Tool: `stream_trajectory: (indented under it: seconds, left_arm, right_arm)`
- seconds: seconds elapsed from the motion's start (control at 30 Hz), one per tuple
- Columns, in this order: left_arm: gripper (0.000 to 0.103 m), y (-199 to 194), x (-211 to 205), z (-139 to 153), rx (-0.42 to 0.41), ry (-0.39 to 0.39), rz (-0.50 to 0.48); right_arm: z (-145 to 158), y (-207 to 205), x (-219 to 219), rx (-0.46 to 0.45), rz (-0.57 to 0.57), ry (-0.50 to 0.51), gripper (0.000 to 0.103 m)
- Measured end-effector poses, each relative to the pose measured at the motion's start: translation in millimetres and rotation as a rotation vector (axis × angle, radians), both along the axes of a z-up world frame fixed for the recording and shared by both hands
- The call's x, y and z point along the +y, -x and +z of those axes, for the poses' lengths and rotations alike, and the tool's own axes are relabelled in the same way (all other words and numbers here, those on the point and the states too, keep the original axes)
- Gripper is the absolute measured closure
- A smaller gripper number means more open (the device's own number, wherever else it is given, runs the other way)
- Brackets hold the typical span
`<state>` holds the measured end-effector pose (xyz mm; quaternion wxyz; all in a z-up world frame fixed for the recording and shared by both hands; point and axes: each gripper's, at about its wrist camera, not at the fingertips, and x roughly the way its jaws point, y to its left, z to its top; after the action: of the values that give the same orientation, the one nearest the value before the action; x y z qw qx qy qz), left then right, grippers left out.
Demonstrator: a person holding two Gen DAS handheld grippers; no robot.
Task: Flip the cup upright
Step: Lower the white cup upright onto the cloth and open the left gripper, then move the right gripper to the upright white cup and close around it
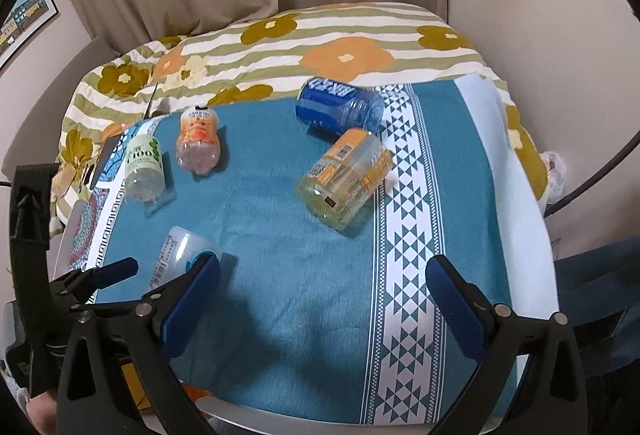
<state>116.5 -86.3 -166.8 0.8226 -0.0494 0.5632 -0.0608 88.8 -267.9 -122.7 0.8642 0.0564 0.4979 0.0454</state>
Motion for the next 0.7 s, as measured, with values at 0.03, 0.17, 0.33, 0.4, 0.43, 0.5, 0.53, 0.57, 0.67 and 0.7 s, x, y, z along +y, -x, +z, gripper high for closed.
stream_trajectory:
  seconds: [0.03, 0.17, 0.33, 0.4, 0.43, 0.5, 0.53, 0.57, 0.67, 0.7]
  left_arm:
    - [0.003, 2, 3, 8, -0.01, -0.005, -0.003]
    - [0.0, 7, 18, 37, -0.059, -0.04, -0.02]
    - [0.0, 11, 52, 61, -0.091, -0.052, -0.034]
    - [0.0, 10, 71, 65, -0.099, -0.057, -0.039]
    - [0.0, 11, 78, 65, -0.103, -0.058, -0.039]
    - [0.0, 8, 95, 63, -0.106, -0.064, -0.034]
    - [0.0, 7, 104, 61, -0.105, -0.066, -0.03]
    - [0.0, 5, 114, 59, -0.103, -0.065, -0.025]
    - [0.0, 1, 138, 51, -0.093, -0.053, -0.007]
    - [0.0, -1, 144, 48, -0.087, -0.053, -0.001]
  right_arm:
    - [6, 1, 0, -0.006, -0.003, -0.002, 0.001]
    - [25, 3, 8, -0.02, 0.004, 0.006, 0.001]
    - [43, -3, 27, 0.007, 0.035, -0.012, 0.001]
    - [42, -9, 34, 0.04, 0.045, -0.033, 0.001]
    - [40, -13, 40, 0.062, 0.05, -0.045, 0.001]
    - [33, -21, 53, 0.099, 0.062, -0.053, 0.001]
    - [29, -24, 59, 0.117, 0.066, -0.057, 0.001]
    - [22, -29, 68, 0.142, 0.07, -0.073, 0.001]
    - [6, -38, 94, 0.19, 0.079, -0.121, 0.001]
    - [4, -40, 99, 0.198, 0.083, -0.129, 0.001]
